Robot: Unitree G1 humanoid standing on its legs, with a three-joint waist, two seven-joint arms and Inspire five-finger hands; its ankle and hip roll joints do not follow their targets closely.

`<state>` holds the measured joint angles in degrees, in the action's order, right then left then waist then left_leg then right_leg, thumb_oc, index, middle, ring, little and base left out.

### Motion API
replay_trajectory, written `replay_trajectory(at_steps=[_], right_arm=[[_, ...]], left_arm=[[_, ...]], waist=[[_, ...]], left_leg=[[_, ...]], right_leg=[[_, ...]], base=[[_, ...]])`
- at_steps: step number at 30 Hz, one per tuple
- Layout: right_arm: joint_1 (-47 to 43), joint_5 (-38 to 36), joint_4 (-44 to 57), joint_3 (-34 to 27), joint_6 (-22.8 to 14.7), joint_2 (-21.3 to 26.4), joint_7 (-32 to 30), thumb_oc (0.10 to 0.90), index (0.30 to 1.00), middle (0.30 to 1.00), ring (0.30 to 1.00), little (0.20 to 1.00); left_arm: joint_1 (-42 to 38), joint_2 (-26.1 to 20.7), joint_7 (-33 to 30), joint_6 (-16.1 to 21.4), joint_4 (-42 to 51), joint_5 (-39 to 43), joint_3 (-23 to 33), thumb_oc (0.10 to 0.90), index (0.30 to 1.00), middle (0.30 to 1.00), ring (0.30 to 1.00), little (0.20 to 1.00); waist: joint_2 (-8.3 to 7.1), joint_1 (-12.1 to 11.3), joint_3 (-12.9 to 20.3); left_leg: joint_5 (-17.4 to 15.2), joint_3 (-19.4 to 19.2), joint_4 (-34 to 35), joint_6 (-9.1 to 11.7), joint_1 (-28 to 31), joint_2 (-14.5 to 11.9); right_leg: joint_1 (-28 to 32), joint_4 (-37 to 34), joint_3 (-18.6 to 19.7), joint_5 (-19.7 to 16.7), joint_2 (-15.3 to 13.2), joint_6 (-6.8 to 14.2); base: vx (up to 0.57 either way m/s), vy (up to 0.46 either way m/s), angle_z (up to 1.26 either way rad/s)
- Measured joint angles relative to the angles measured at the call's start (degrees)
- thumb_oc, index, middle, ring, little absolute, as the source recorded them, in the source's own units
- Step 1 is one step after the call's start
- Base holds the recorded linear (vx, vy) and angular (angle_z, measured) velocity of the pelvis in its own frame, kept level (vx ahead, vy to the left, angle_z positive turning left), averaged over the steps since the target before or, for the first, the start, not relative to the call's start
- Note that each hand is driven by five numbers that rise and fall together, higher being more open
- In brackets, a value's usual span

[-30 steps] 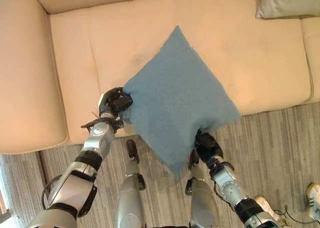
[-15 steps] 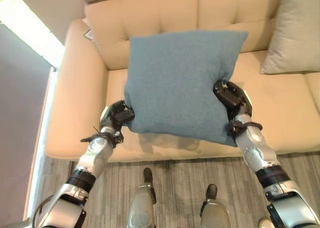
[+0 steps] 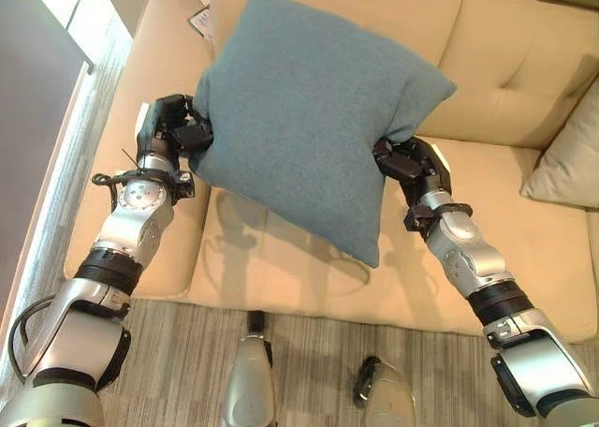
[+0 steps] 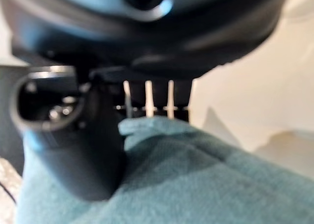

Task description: Pick up all the scattered cushions and arrange them neatly on the sofa.

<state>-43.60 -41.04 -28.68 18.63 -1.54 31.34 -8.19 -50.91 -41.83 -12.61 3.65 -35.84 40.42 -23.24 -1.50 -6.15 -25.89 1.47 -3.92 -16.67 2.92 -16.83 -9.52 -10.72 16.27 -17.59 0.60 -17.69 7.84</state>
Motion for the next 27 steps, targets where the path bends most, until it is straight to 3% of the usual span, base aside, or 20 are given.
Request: replay_trajectory(at_steps=[2,4,5,6,7,8,9,12,14,16,18,21,23,27], right_arm=[[-1.2,1.1,-0.3,0.2,0.0,0.0,-0.8,0.4,0.3,0.3,0.3,0.3],[-4.1,3.5,-3.2,1.1,0.1,1.3,-1.4,0.4,0.3,0.3,0.3,0.3],[-5.1,4.6,-4.3,1.1,0.1,2.1,-2.1,0.4,0.3,0.3,0.3,0.3],[-5.5,5.6,-4.5,1.2,0.3,3.5,-2.4,0.4,0.3,0.3,0.3,0.3],[-6.0,6.6,-4.7,1.1,0.4,4.9,-2.5,0.4,0.3,0.3,0.3,0.3],[-8.1,7.3,-6.6,1.6,0.4,5.9,-2.7,0.4,0.3,0.3,0.3,0.3],[-12.0,7.6,-10.7,3.1,0.8,6.3,-3.6,0.4,0.3,0.3,0.3,0.3],[-21.2,9.8,-20.6,8.0,2.0,6.7,-4.8,0.4,0.3,0.3,0.3,0.3],[-30.2,12.5,-28.6,14.9,2.9,5.5,-6.8,0.4,0.3,0.3,0.3,0.3],[-35.6,15.0,-29.1,15.7,3.7,4.3,-9.2,0.4,0.3,0.3,0.3,0.3],[-39.6,16.8,-28.9,16.6,3.7,3.9,-10.5,0.4,0.3,0.3,0.3,0.3],[-47.2,19.0,-28.4,19.4,3.4,5.9,-13.2,0.4,0.3,0.3,0.3,0.3],[-50.0,22.1,-27.0,22.0,3.4,7.4,-13.7,0.4,0.3,0.3,0.3,0.3],[-54.9,29.8,-23.4,24.9,3.3,9.5,-16.5,0.4,0.3,0.3,0.3,0.3]], left_arm=[[-0.1,0.3,-0.3,0.1,0.0,0.0,-0.2,0.4,0.3,0.3,0.3,0.3],[-0.4,1.6,-0.7,0.1,-0.9,0.1,-0.6,0.4,0.3,0.3,0.3,0.3],[-0.5,3.0,-0.7,0.1,-1.3,0.1,-0.9,0.4,0.3,0.3,0.3,0.3],[-0.9,4.5,-0.7,0.1,-1.9,0.1,-1.3,0.4,0.3,0.3,0.3,0.3],[-1.1,5.5,-0.6,0.1,-2.0,0.1,-1.6,0.4,0.3,0.3,0.3,0.3],[-1.7,6.7,-0.7,0.2,-2.8,0.0,-1.7,0.4,0.3,0.3,0.3,0.3],[-3.2,7.6,-0.6,0.3,-4.4,0.0,-3.0,0.4,0.3,0.3,0.3,0.3],[-9.5,11.7,-1.0,0.3,-11.7,-0.1,-4.7,0.4,0.3,0.3,0.3,0.3],[-15.1,13.3,-3.1,0.4,-18.2,-0.8,-8.7,0.4,0.3,0.3,0.3,0.3],[-17.4,13.5,-5.8,0.9,-19.4,-2.3,-7.5,0.4,0.3,0.3,0.3,0.3],[-20.8,13.0,-8.5,1.0,-21.1,-2.3,-7.8,0.4,0.3,0.3,0.3,0.3],[-27.5,12.1,-11.9,1.4,-21.1,-2.4,-7.9,0.4,0.3,0.3,0.3,0.3],[-29.2,11.8,-13.5,1.8,-21.1,-2.3,-6.7,0.4,0.3,0.3,0.3,0.3],[-29.6,12.2,-15.8,7.6,-19.5,2.9,-2.1,0.4,0.3,0.3,0.3,0.3]], waist=[[0.45,0.6,0.0],[0.64,2.8,-0.1],[0.76,3.3,-0.2],[0.77,4.2,-0.2],[0.02,4.9,-0.2],[0.18,6.6,-0.6],[1.21,7.8,-0.9],[1.71,9.0,-1.8],[1.92,8.9,-2.2],[1.98,7.8,-2.6],[2.49,7.4,-2.6],[2.53,6.6,-2.9],[2.36,6.0,-3.1],[2.31,5.2,-3.1]], left_leg=[[0.2,0.2,1.3,0.4,0.6,-0.8],[1.8,1.0,5.7,2.4,3.1,-1.5],[1.8,0.9,6.5,2.4,3.7,-1.7],[1.9,1.0,6.7,2.4,3.8,-1.4],[1.9,0.8,6.9,2.5,3.6,-0.2],[2.0,1.7,6.8,2.9,3.2,0.7],[2.7,2.0,7.1,3.7,2.3,0.5],[3.4,2.1,5.3,4.7,0.5,-1.0],[3.3,3.6,1.2,4.9,-2.6,-1.2],[3.3,6.5,-2.5,5.8,-5.9,-1.7],[2.9,6.1,4.7,6.9,-3.5,-2.8],[4.0,5.8,7.0,7.9,-7.8,-2.4],[4.7,5.1,9.2,7.8,-7.9,-2.2],[6.4,4.4,12.4,7.4,-8.9,-1.4]], right_leg=[[1.2,-2.4,-0.3,-0.6,1.7,0.5],[-0.7,2.1,1.1,-0.5,1.5,0.7],[-3.3,6.1,2.4,-0.1,1.1,0.8],[-4.3,5.0,5.9,3.0,1.7,2.1],[-2.0,-3.8,6.9,1.5,2.0,1.6],[-1.1,-5.7,6.9,-3.0,1.6,2.5],[-1.3,-5.6,6.0,-3.2,2.1,2.3],[-2.6,-4.1,5.3,-2.5,3.3,1.5],[-3.8,-3.7,5.6,-2.4,3.5,0.7],[-5.5,-4.6,6.9,-3.6,4.3,-0.2],[-7.9,-4.7,7.2,-4.0,5.5,-0.4],[-12.8,-5.8,7.3,-6.1,5.4,-0.4],[-13.0,-8.3,7.4,-7.8,5.4,-0.2],[-13.1,-13.4,7.0,-10.4,5.1,0.3]], base=[[0.21,-0.118,0.05],[0.19,-0.14,0.01],[0.18,-0.162,-0.04],[0.12,-0.161,0.01],[0.1,-0.158,0.31],[0.09,-0.158,0.44],[0.09,-0.156,0.33],[0.05,-0.06,0.07],[0.18,0.13,-0.11],[0.11,0.122,-0.34],[0.04,0.072,-0.26],[0.14,0.119,-0.02],[0.11,0.087,-0.01],[0.02,0.041,0.03]])
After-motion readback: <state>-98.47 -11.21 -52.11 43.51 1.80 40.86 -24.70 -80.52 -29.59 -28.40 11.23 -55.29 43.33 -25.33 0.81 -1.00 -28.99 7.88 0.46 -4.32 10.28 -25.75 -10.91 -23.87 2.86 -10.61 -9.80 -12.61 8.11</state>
